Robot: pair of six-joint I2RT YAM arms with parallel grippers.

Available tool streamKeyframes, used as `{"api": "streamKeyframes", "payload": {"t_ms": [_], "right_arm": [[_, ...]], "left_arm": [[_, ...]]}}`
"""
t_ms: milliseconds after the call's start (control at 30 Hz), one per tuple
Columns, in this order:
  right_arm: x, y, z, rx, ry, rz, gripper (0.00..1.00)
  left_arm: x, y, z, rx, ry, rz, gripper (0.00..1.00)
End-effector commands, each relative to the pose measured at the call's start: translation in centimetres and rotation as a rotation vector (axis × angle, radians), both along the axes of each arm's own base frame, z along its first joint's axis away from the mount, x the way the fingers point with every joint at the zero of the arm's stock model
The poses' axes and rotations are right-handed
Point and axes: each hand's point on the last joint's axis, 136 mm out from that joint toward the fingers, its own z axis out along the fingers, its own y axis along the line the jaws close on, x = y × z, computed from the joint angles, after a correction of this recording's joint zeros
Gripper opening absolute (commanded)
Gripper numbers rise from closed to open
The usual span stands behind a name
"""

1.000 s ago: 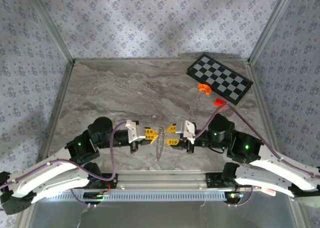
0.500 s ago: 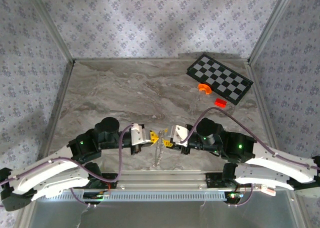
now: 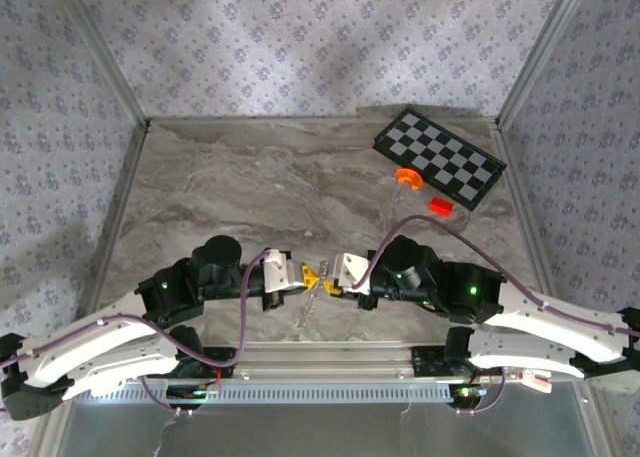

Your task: Put the keys on the keyring

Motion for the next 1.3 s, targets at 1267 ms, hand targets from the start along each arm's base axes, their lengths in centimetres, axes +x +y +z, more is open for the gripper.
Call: {"api": "streamKeyframes", "payload": {"t_ms": [1267], "right_arm": [[0.9,0.4,-1.4,-0.022,0.017,-0.023,0.2]], "left_arm": [[-0.2,-0.6,2.2,-0.037,-0.053,-0.015,0.0]]}}
